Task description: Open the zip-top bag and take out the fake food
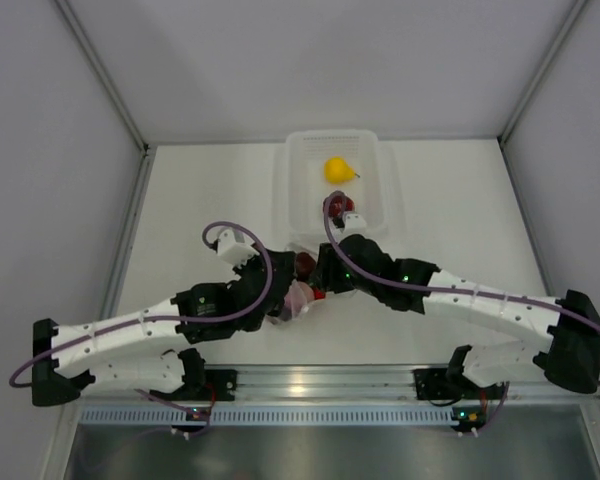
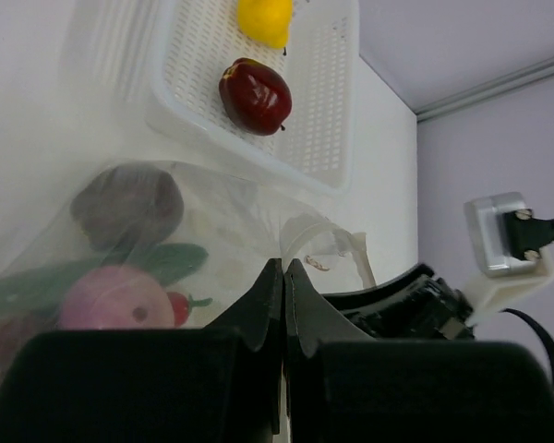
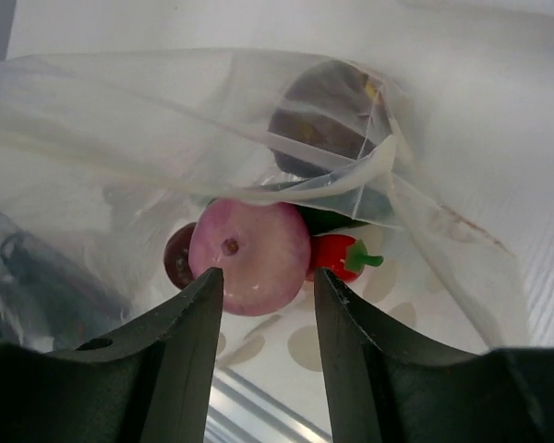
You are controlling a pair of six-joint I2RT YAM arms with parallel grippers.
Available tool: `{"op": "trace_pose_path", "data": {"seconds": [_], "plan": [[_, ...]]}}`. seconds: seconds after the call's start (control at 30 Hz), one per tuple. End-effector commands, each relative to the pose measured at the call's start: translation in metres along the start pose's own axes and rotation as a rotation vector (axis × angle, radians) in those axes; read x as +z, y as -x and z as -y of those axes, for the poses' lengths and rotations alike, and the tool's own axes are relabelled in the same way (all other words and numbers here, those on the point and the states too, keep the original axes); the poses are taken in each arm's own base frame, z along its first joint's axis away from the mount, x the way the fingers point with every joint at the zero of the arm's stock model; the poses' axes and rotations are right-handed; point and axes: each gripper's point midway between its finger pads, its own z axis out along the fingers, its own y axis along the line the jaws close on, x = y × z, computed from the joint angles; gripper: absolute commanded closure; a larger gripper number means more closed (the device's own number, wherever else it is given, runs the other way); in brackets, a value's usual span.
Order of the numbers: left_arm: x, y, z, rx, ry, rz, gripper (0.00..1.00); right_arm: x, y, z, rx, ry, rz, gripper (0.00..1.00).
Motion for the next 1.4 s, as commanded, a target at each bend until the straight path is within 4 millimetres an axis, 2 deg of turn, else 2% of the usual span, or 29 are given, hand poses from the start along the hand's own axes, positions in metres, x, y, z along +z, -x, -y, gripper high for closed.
{"op": "trace_pose_path", "data": {"seconds": [0.0,0.03,0.1,0.2,0.3,0.33,0.43,0.53,0.7,0.77,0.83,0.93,1.07,1.17,1.3,1.37], "plan": [[-0.001,0.006,-0.001,-0.095,-0.005,0.087,1.0,0.012,0.012,-0.03,0.139,0.055,0.098,0.55],[-0.003,0.001,-0.003,-0.096,-0.009,0.079,1.0,0.022,0.005,-0.029,0.15,0.029,0.097,0.53],[-0.002,-0.006,-0.012,-0.104,0.0,0.074,1.0,0.028,0.0,-0.044,0.184,0.053,0.114,0.51],[-0.001,-0.013,-0.019,-0.087,0.008,0.06,1.0,0.053,-0.021,-0.052,0.177,0.045,0.082,0.5],[-0.003,-0.015,-0.025,-0.071,0.008,0.046,1.0,0.066,-0.032,-0.057,0.127,0.021,0.042,0.44],[-0.004,-0.013,-0.027,-0.071,0.004,0.048,1.0,0.075,-0.042,-0.05,0.107,-0.02,0.028,0.42],[-0.006,-0.011,-0.035,-0.064,0.002,0.05,1.0,0.079,-0.061,-0.04,0.021,-0.087,-0.005,0.38],[-0.007,-0.01,-0.041,-0.046,0.004,0.051,1.0,0.081,-0.071,-0.038,-0.035,-0.124,-0.023,0.33],[-0.008,-0.01,-0.044,-0.038,0.0,0.046,1.0,0.092,-0.098,-0.037,-0.055,-0.102,-0.104,0.22],[-0.009,-0.01,-0.045,-0.016,-0.001,0.043,1.0,0.091,-0.106,-0.038,-0.062,-0.087,-0.132,0.19],[-0.009,-0.009,-0.048,-0.005,-0.001,0.043,1.0,0.087,-0.115,-0.037,-0.068,-0.073,-0.154,0.11],[-0.009,-0.009,-0.052,-0.011,0.0,0.046,1.0,0.082,-0.121,-0.031,-0.069,-0.076,-0.164,0.1],[-0.009,-0.008,-0.06,0.0,0.005,0.054,1.0,0.074,-0.124,-0.023,-0.065,-0.084,-0.17,0.09],[-0.008,-0.007,-0.066,0.02,0.014,0.07,1.0,0.063,-0.121,-0.03,-0.076,-0.036,-0.171,0.01],[-0.005,-0.011,-0.072,0.046,0.031,0.081,1.0,0.049,-0.115,-0.033,-0.085,0.003,-0.168,0.01],[-0.001,-0.017,-0.075,0.068,0.046,0.076,1.0,0.049,-0.119,-0.025,-0.105,-0.018,-0.176,0.01]]}}
